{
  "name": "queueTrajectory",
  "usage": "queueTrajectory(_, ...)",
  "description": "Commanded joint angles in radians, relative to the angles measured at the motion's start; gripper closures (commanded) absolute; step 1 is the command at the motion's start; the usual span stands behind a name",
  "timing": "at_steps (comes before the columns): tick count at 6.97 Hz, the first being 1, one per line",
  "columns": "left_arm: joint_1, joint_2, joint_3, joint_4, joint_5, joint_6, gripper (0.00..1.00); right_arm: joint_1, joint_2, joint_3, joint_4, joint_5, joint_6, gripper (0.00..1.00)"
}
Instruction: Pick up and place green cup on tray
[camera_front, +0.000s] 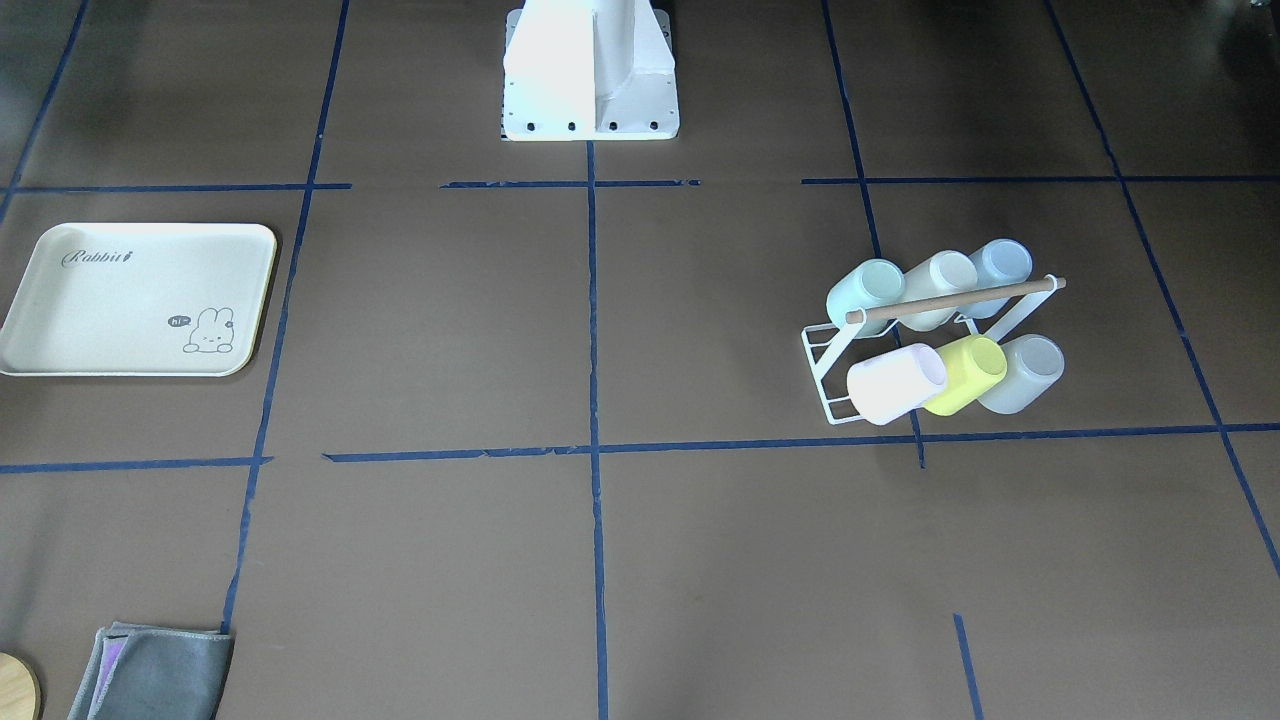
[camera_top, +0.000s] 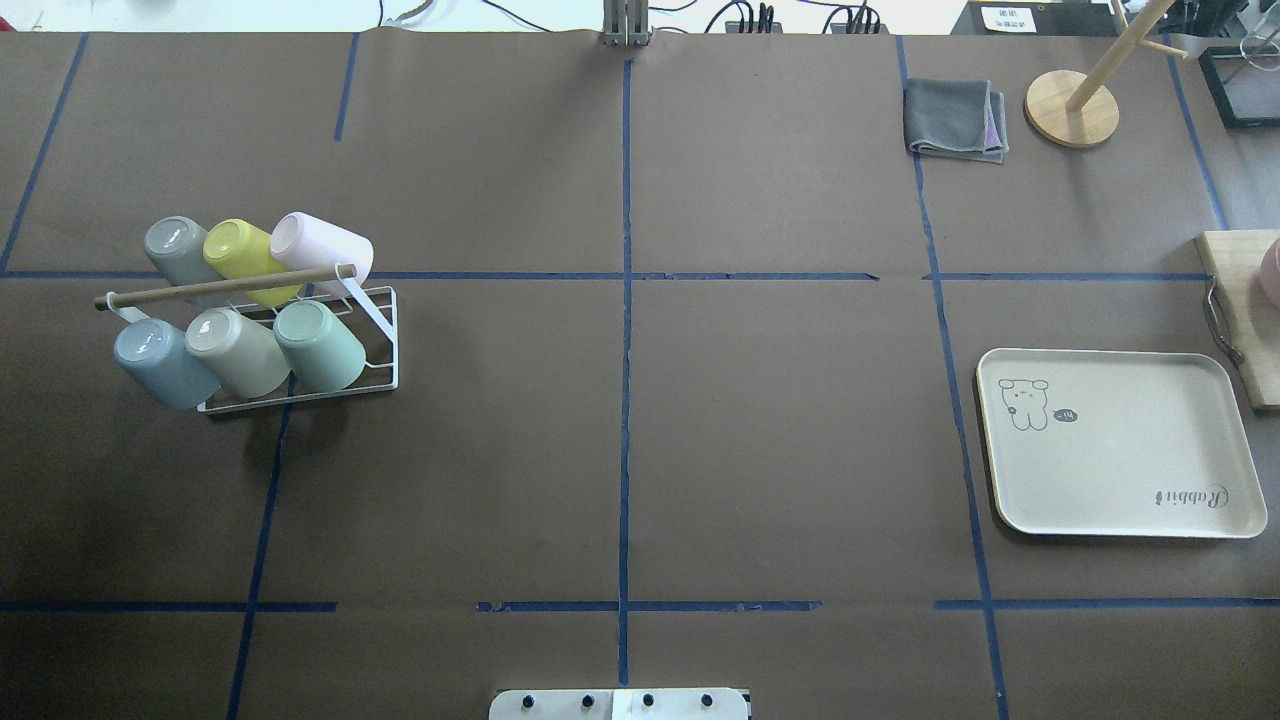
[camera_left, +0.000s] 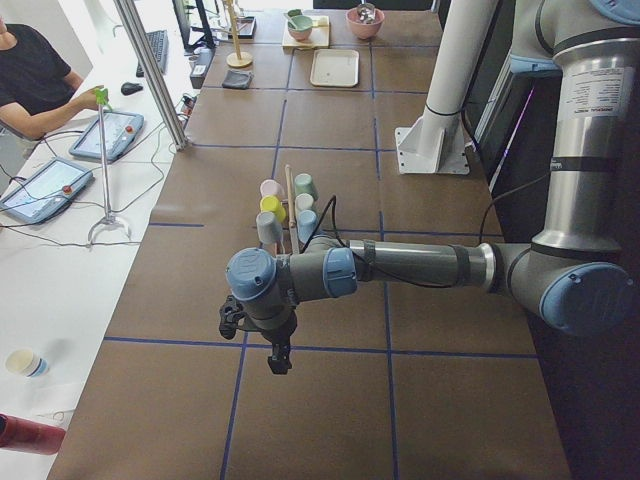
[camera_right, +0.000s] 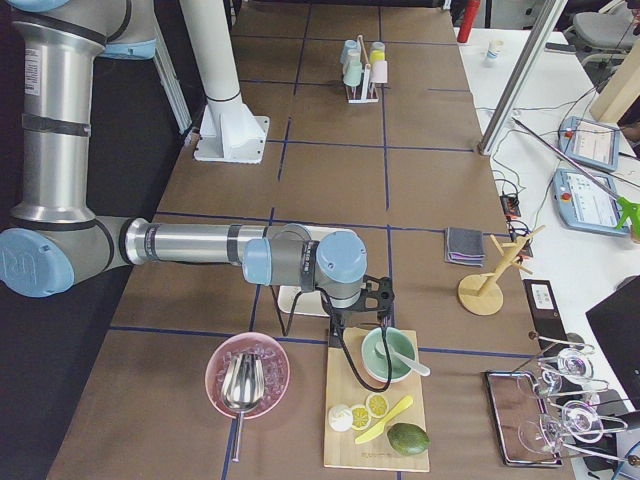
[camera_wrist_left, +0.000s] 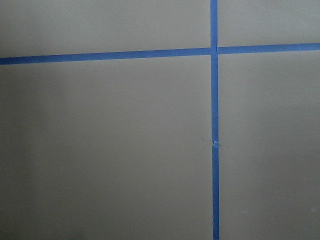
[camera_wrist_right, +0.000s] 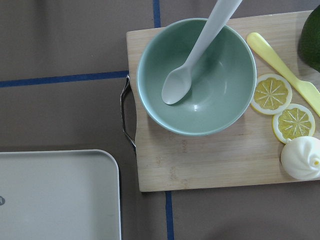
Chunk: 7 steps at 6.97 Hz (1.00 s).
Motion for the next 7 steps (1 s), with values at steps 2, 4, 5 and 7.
queueTrajectory(2,0.0,-0.001,0.001,-0.001,-0.002,0.0,0.0,0.0,0.005,-0.002,0.002,-0.001,0.002,0.0)
queueTrajectory(4,0.0,-0.001,-0.001,-0.001,0.0,0.0,0.0,-0.001,0.005,-0.004,0.002,-0.004,0.014,0.0)
queueTrajectory(5,-0.002,-0.001,-0.001,-0.001,0.0,0.0,0.0,-0.001,0.007,-0.007,0.002,-0.004,0.014,0.0)
queueTrajectory(7,0.0,-0.003,-0.002,-0.001,0.0,0.0,0.0,-0.001,0.008,-0.004,0.002,-0.004,0.018,0.0)
